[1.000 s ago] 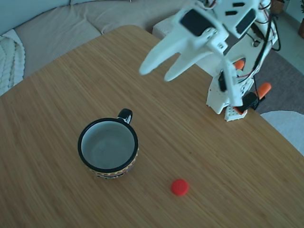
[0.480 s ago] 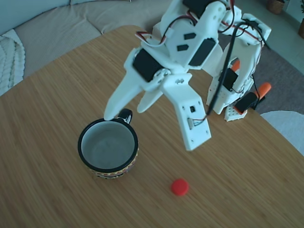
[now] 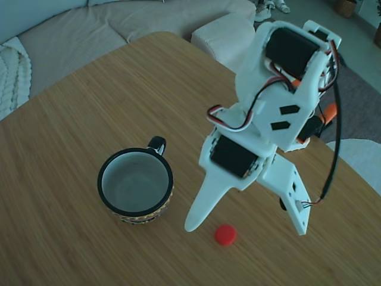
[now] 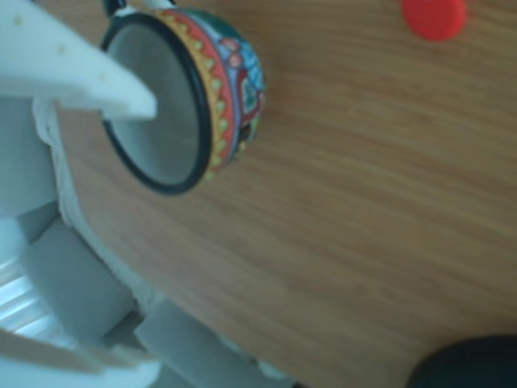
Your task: Grasp a red cap and put it in the cup.
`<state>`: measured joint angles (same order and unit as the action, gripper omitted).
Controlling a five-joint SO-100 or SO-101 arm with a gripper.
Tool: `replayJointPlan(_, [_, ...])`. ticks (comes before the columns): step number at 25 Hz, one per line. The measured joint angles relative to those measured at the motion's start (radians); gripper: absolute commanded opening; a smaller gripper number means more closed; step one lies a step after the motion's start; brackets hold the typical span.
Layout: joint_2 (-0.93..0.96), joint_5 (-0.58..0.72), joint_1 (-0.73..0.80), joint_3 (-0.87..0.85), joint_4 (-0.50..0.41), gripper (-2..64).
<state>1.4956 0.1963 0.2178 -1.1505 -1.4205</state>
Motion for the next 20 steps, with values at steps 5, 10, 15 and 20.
replayJointPlan(5, [-0.15, 0.029, -0.031, 0.0, 0.066, 36.1])
replayJointPlan(10, [-0.265, 0.031, -0.11, 0.0, 0.138, 39.4])
replayJointPlan(15, [-0.288, 0.049, -0.144, 0.0, 0.153, 40.4])
replayJointPlan(20, [-0.29, 0.051, -0.127, 0.014, 0.156, 40.3])
